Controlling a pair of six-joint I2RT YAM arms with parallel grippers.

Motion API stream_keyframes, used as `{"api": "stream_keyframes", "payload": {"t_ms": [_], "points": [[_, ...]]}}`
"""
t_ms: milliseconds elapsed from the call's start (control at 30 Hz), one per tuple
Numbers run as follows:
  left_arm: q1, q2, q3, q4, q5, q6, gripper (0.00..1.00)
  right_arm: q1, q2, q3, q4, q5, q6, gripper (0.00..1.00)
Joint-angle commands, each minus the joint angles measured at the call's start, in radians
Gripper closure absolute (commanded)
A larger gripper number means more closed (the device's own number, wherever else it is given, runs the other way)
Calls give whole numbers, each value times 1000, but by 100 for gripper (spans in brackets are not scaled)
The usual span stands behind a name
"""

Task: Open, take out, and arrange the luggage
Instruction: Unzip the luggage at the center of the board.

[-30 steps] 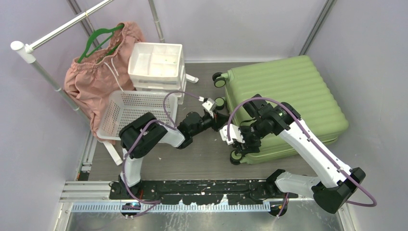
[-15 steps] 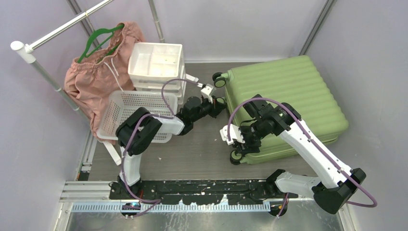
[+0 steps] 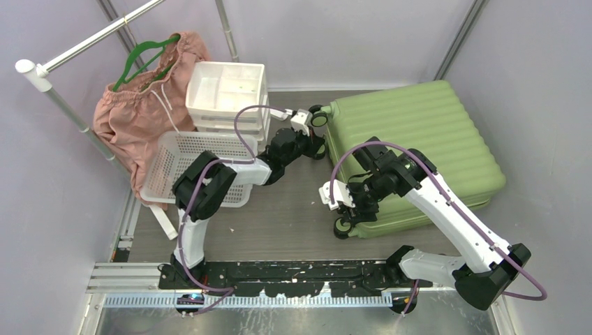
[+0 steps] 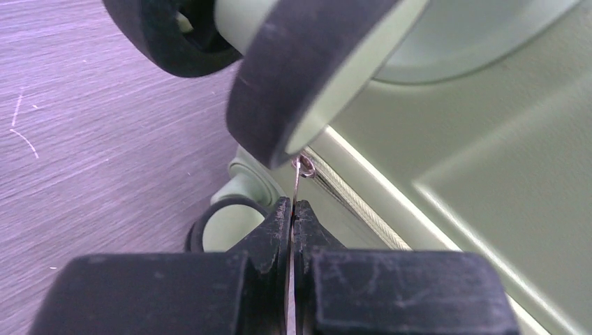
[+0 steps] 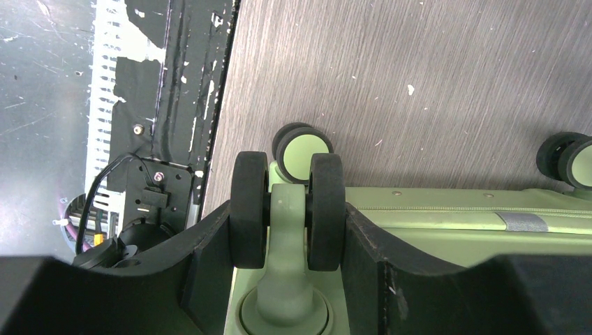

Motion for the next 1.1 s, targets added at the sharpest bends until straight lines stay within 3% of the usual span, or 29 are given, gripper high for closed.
{"api": "stream_keyframes", "payload": {"t_ms": [0, 600, 667, 900, 1067], "points": [[32, 6, 85, 26, -184, -18, 100, 16, -4, 9, -5, -92, 12, 84], [32, 82, 233, -42, -321, -74, 98, 15, -13, -7, 2, -101, 11, 84], [32, 90, 249, -48, -328, -93, 94, 16, -15, -11, 4, -100, 12, 84], [29, 10, 180, -86, -345, -113, 59, 16, -23, -16, 14, -87, 24, 84], [5, -143, 35, -108, -272, -48, 53, 16, -33, -15, 18, -89, 36, 84]]}}
